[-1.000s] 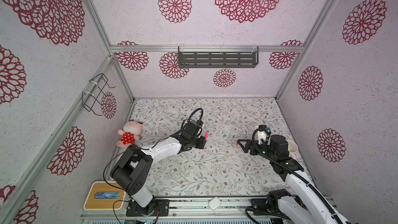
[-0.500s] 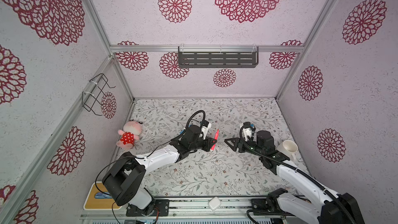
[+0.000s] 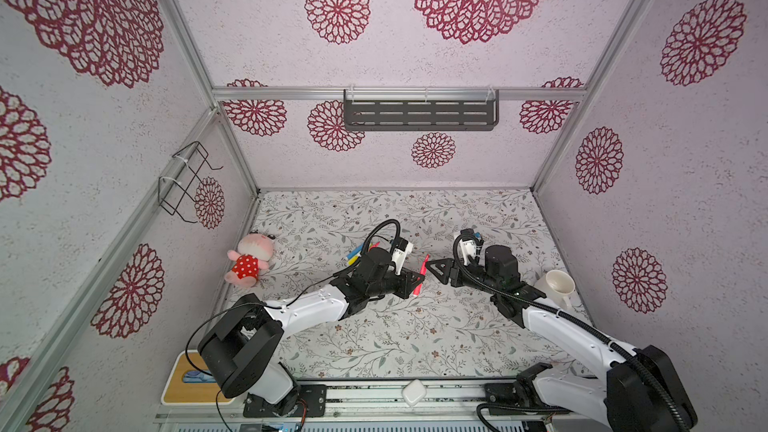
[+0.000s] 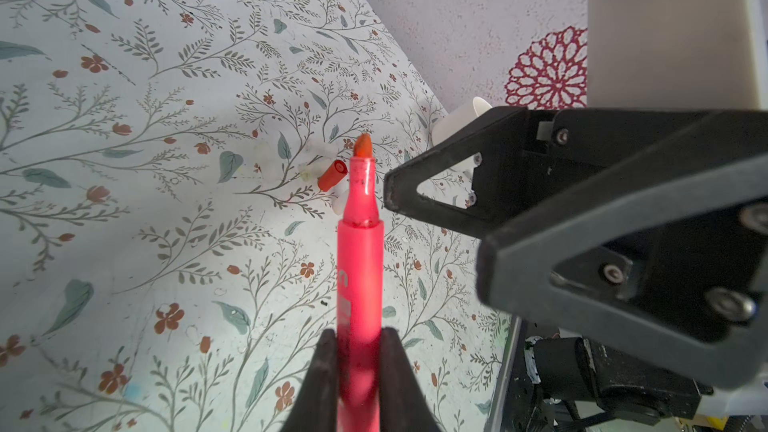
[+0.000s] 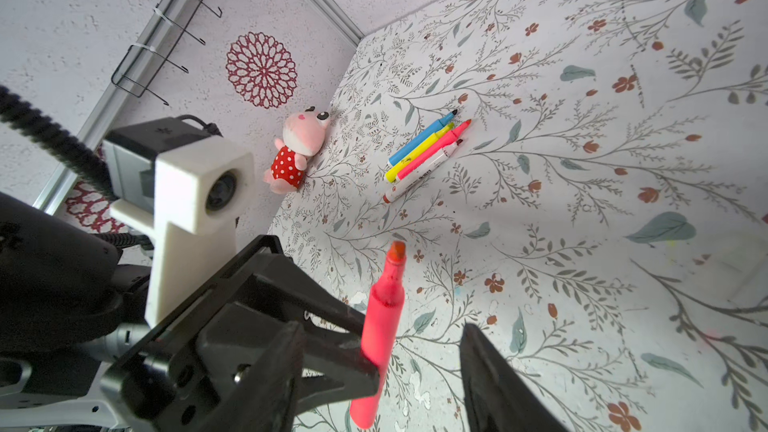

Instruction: Insert the pens into the pen caps

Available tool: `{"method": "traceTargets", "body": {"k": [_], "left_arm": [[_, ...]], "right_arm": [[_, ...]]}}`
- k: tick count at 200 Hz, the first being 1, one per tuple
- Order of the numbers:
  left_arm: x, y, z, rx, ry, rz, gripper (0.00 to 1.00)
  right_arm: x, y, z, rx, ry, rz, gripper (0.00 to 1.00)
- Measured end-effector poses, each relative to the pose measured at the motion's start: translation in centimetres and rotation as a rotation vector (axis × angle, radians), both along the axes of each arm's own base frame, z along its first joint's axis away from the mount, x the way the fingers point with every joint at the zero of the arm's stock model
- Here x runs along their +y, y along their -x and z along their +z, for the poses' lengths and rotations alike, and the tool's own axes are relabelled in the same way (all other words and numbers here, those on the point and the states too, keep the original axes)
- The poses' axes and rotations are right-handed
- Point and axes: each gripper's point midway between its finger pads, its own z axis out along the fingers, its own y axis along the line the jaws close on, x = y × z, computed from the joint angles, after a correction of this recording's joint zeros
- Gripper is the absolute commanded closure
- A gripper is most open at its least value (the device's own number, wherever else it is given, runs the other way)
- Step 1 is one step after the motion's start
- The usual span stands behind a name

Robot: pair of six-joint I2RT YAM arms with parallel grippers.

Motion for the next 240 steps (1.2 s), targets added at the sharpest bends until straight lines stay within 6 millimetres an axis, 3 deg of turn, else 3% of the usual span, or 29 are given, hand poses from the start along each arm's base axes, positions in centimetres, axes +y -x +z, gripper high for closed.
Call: {"method": "traceTargets", "body": {"k": [44,75,119,189,195,218,240], "left_arm": [[-0.3,0.1,0.4,-0.012,0.013,-0.004,0.85],[-0.4,0.2,0.7,-0.019,0.019,-0.007,0.84],[-0.7,0.5,1.6,-0.040,0.041,-0.016,0.84],[-0.7,0.3,1.8,-0.047,0.045,-0.012,0.84],[-0.7,0.3,1.8,-0.048,0.047,-0.011,0.81],[-0.8,0.3,2.0,-0.049,0.057,-0.012,0.55],[-1.0,0.5,2.0,-0.050,0.056,-0.021,0.51]], "right_arm": [[0.6,-0.5,-0.3,0.015,0.001,-0.002,0.44],[1.0,-0.7,-0.6,0.026,0.005,-0.005,0.55],[1.4,-0.5,-0.8,0.027,0.007,-0.001,0.61],[2.0,-0.3,0.0,0.018,-0.016,0.014,0.97],[2.1,-0.2,0.1,0.013,-0.018,0.016,0.98],[2.1,-0.2,0.6,0.000,-0.024,0.017,0.98],[2.0,-0.1,1.3,-0.019,-0.034,0.016,0.97]]}}
